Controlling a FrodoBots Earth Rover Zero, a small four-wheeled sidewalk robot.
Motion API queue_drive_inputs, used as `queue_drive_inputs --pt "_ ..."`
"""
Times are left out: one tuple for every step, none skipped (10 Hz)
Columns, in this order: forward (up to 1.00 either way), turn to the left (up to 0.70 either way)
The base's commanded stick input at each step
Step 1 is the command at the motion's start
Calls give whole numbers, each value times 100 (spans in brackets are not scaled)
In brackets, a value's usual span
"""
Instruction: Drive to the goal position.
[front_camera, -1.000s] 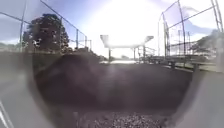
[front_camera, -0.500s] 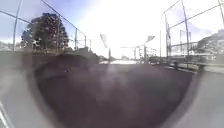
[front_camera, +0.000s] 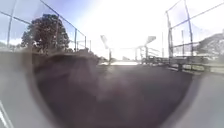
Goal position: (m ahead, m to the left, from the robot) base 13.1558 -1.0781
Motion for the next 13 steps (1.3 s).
queue_drive_inputs --pt "70 0" --pt "70 0" --pt "70 0" --pt "70 0" --pt "70 0" --pt "70 0" --pt "70 0" --pt "70 0" --pt "70 0" --pt "70 0" --pt "70 0" --pt "70 0" --pt "70 0"
